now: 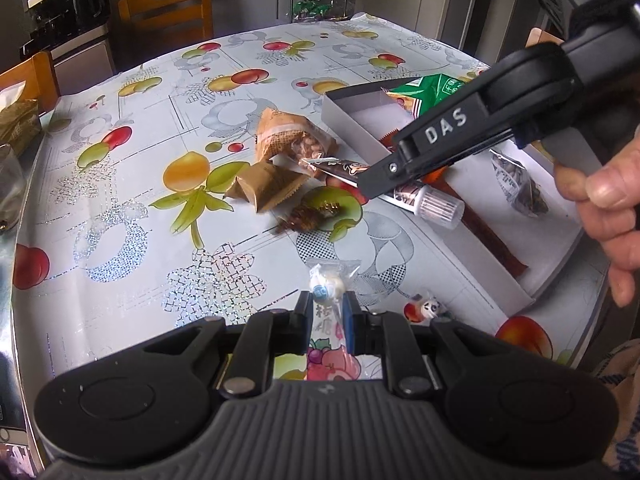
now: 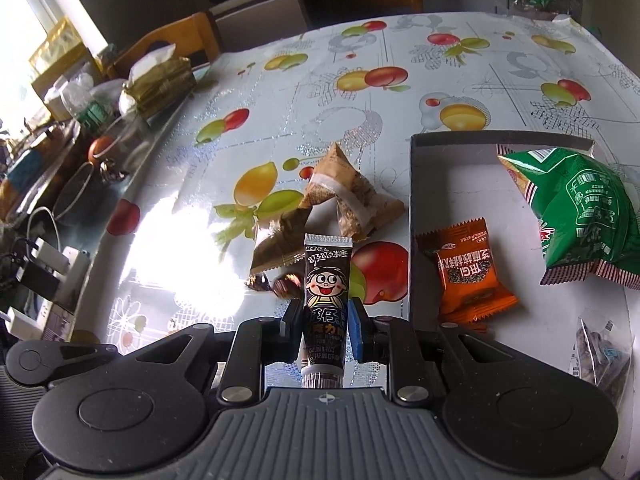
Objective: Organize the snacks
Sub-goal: 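Carry the snack tube with the right gripper while the left gripper carries the candy packet to the box, then lower the snack tube into the box with the right gripper while the left gripper lowers the candy packet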
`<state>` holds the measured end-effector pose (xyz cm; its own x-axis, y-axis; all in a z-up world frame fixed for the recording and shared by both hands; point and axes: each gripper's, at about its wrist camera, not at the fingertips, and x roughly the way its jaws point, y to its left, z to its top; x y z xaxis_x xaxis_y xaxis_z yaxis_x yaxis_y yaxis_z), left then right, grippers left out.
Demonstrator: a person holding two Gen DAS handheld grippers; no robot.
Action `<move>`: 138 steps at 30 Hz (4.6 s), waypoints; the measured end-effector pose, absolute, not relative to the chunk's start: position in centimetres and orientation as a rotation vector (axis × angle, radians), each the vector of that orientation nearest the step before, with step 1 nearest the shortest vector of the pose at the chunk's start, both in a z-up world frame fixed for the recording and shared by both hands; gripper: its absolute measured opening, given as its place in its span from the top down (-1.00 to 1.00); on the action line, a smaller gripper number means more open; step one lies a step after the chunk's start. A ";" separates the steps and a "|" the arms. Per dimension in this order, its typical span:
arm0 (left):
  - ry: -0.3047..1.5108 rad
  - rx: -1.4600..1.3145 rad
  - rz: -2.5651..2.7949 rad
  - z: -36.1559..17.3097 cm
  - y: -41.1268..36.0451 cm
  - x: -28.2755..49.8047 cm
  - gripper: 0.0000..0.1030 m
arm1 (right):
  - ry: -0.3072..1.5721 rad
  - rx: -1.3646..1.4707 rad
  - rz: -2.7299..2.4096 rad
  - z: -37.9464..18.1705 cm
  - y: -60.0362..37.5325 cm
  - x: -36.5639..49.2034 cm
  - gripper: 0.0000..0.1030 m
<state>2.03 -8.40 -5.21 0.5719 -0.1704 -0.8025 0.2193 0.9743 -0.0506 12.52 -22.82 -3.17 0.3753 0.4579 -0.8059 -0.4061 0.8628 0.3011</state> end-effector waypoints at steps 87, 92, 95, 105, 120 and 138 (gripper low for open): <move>0.776 0.114 -0.412 -0.7 -22.1 7.2 0.77 | 0.898 0.242 0.376 1.8 -39.1 11.3 0.52; 0.781 0.110 -0.415 -0.8 -22.5 7.6 0.77 | 0.906 0.244 0.360 1.4 -39.8 11.4 0.52; 0.786 0.110 -0.417 -0.9 -22.6 7.8 0.77 | 0.907 0.246 0.355 1.3 -40.0 11.6 0.52; 0.803 0.108 -0.412 -1.4 -23.0 8.6 0.77 | 0.919 0.242 0.362 0.7 -40.5 12.5 0.52; 0.838 0.117 -0.414 -2.4 -24.5 9.7 0.77 | 0.956 0.222 0.368 -0.8 -41.2 13.7 0.52; 0.898 0.116 -0.413 -3.5 -25.3 10.2 0.77 | 1.012 0.171 0.374 -2.9 -41.1 14.3 0.52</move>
<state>10.21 -25.26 -3.51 0.5503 -0.2998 -0.7793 0.3959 0.9154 -0.0725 14.29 -41.10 -2.89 0.4737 0.3824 -0.7933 -0.2258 0.9234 0.3103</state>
